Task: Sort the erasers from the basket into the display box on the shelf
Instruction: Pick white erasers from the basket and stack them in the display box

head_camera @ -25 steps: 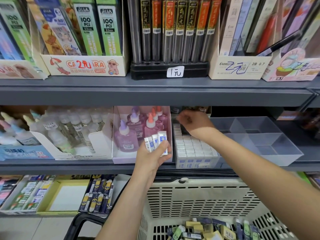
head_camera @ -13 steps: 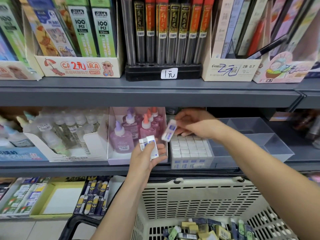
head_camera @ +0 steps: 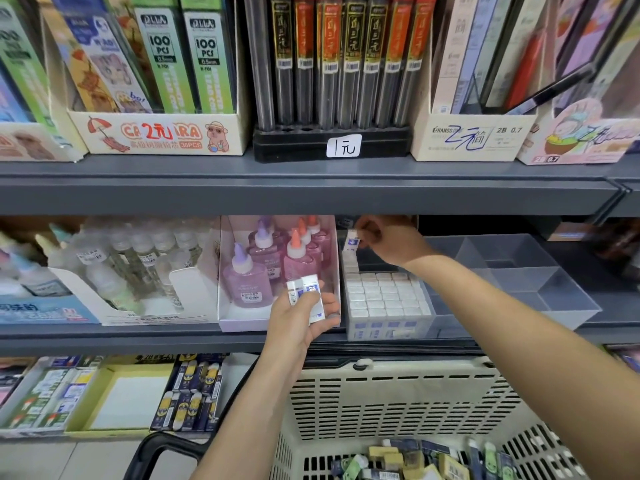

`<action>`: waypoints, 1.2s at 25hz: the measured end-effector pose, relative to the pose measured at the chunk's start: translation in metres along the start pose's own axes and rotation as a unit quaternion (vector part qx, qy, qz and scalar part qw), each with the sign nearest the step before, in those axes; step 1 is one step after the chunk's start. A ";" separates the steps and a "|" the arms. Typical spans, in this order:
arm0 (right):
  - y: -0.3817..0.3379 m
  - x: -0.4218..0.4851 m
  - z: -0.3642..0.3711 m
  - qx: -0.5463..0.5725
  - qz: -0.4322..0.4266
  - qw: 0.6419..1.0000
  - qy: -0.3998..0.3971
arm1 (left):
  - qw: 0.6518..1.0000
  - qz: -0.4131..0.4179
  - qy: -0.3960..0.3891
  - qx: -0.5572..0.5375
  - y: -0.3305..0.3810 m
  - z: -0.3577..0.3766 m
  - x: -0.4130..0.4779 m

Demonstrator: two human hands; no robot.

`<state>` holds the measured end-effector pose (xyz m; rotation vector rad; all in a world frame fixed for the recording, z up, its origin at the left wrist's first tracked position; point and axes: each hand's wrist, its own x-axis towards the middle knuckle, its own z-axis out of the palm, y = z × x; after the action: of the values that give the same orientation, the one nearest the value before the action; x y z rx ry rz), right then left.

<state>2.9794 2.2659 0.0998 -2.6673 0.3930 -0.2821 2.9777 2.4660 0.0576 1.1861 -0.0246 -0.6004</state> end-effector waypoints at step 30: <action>-0.031 -0.061 -0.013 0.412 0.050 0.904 -0.100 | 0.995 0.033 -0.074 -0.049 -0.003 0.004 -0.007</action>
<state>2.9259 2.3068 0.1170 -1.8119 0.2601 -0.1001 2.9690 2.4655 0.0586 1.0399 -0.1576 -0.6239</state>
